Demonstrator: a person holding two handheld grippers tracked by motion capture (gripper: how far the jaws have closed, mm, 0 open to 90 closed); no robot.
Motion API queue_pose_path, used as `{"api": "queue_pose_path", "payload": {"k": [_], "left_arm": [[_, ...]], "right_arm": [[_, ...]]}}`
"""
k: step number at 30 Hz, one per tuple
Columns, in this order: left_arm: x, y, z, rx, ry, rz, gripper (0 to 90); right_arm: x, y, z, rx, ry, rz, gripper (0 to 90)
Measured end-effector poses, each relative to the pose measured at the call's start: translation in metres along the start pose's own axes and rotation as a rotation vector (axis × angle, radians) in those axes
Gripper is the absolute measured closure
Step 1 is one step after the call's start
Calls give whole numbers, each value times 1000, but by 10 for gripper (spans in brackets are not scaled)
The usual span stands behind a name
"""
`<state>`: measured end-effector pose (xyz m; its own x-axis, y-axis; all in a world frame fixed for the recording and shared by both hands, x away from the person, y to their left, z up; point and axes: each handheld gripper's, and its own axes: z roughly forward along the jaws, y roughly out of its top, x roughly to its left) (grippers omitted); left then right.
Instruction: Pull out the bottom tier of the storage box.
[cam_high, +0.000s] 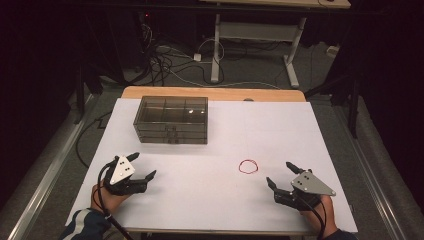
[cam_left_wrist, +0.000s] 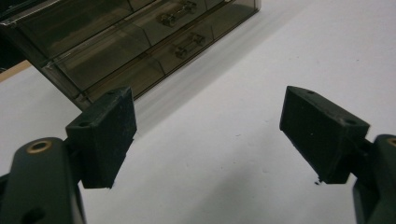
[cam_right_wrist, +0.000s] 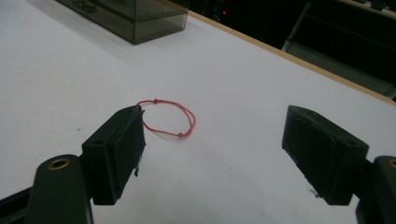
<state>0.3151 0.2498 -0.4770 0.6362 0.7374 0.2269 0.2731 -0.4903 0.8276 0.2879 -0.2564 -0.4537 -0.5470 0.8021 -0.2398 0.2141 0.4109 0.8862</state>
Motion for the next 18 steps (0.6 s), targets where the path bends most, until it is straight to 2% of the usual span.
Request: {"api": "queue_pose_path", "payload": {"k": [3, 4, 6, 8, 9, 13, 18], "left_arm": [[0, -1, -1, -7, -2, -7, 180], [-1, -1, -2, 4, 3, -20, 180], [0, -1, -3, -2, 18, 7, 181], [0, -2, -4, -1, 15, 3, 181], [-1, -3, -5, 3, 31, 14, 181], [-3, -1, -9, -1, 51, 40, 181], [0, 3, -13, -16, 56, 51, 185]], "right_arm": [[-1, -2, 2, 8, -2, 9, 219], [-1, -2, 3, 9, -3, 13, 219], [-1, -1, 3, 11, -5, 10, 220], [0, 0, 4, 9, -1, 9, 219], [1, 0, 5, 9, -1, 4, 219], [1, 0, 6, 10, -1, -5, 219], [1, 0, 6, 6, 0, -5, 219]]}}
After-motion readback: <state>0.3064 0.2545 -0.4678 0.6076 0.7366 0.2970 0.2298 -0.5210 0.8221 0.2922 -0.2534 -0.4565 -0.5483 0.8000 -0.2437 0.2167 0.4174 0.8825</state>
